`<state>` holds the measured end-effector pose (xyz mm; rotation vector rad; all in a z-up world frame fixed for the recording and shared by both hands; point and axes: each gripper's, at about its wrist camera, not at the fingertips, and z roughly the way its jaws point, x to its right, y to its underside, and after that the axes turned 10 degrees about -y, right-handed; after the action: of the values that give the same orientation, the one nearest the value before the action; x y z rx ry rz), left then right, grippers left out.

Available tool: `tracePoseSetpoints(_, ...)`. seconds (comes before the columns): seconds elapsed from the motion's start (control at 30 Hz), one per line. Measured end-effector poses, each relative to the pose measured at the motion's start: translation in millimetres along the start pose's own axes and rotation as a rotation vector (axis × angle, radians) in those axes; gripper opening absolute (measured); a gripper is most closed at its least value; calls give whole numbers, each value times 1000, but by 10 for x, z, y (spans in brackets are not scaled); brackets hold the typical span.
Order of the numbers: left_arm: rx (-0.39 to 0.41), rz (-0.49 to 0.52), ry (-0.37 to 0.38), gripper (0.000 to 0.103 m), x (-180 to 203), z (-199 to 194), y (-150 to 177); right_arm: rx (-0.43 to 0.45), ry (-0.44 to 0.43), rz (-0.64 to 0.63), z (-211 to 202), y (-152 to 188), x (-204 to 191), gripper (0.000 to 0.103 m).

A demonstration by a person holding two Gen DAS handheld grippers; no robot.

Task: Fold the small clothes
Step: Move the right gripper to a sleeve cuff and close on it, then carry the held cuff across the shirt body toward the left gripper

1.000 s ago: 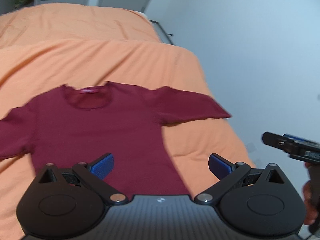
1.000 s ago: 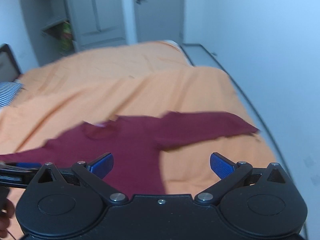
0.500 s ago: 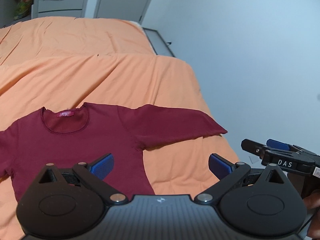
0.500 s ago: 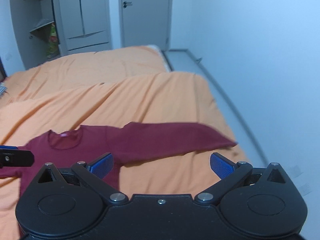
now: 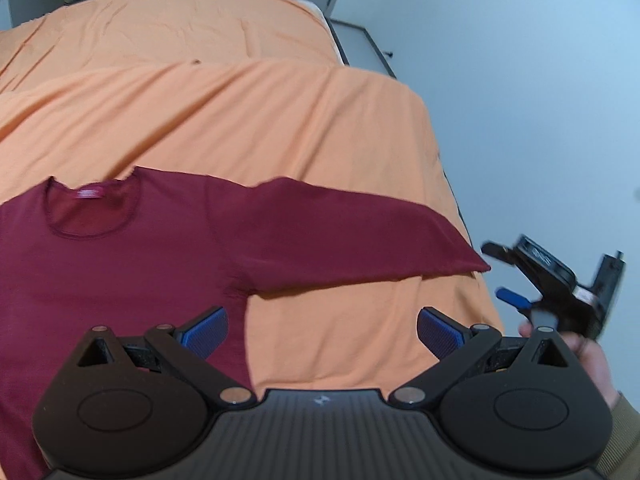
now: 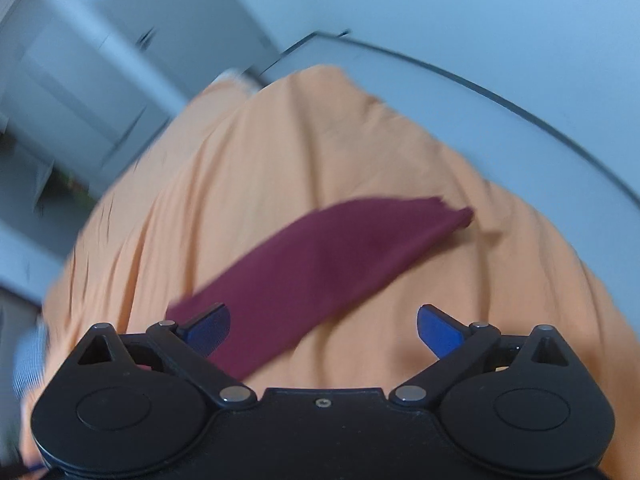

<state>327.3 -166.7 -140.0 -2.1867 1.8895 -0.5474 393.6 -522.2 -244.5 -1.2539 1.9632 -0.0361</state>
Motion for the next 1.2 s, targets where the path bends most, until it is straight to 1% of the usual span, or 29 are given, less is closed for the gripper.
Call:
tracePoseSetpoints(0.07,-8,16,-3,103,117,94,-25,35,4,73,173,-95,254,95)
tracePoseSetpoints(0.1,-10,25,-5,103,167,137,-39,43,-2,112,252,-147,374,92)
tracePoseSetpoints(0.17,-16,42,-6,103,245,222,-72,58,-27,169,393,-201,555,90)
tracePoseSetpoints(0.23,-23,53,-3,103,302,301,-107,64,-19,190,503,-219,662,86)
tracePoseSetpoints(0.3,-34,63,-4,103,330,382,-142,70,0,201,596,-211,742,79)
tracePoseSetpoints(0.37,-40,70,-2,103,342,437,-172,78,0,222,682,-214,836,77)
tracePoseSetpoints(0.43,-41,75,1,103,339,479,-208,90,8,224,732,-204,881,73)
tracePoseSetpoints(0.53,-43,70,-1,103,292,529,-252,118,-6,231,796,-232,950,58)
tracePoseSetpoints(0.57,-45,65,-1,103,271,535,-262,124,-10,234,819,-243,965,48)
tracePoseSetpoints(0.6,-47,59,0,103,246,545,-275,127,-7,234,836,-253,976,33)
tracePoseSetpoints(0.63,-51,53,2,103,219,553,-288,128,-3,227,853,-265,981,24)
tracePoseSetpoints(0.67,-54,46,4,103,191,561,-304,127,-2,214,858,-273,963,11)
tracePoseSetpoints(0.73,-60,25,15,103,118,570,-325,135,-4,158,807,-285,857,9)
tracePoseSetpoints(0.9,-66,-19,32,103,-66,608,-365,142,5,-64,671,-302,369,8)
tracePoseSetpoints(1.07,-55,-61,51,103,-284,593,-391,131,-7,-300,615,-219,-264,8)
tracePoseSetpoints(1.2,-45,-103,54,103,-547,580,-379,90,-33,-512,677,-16,-828,8)
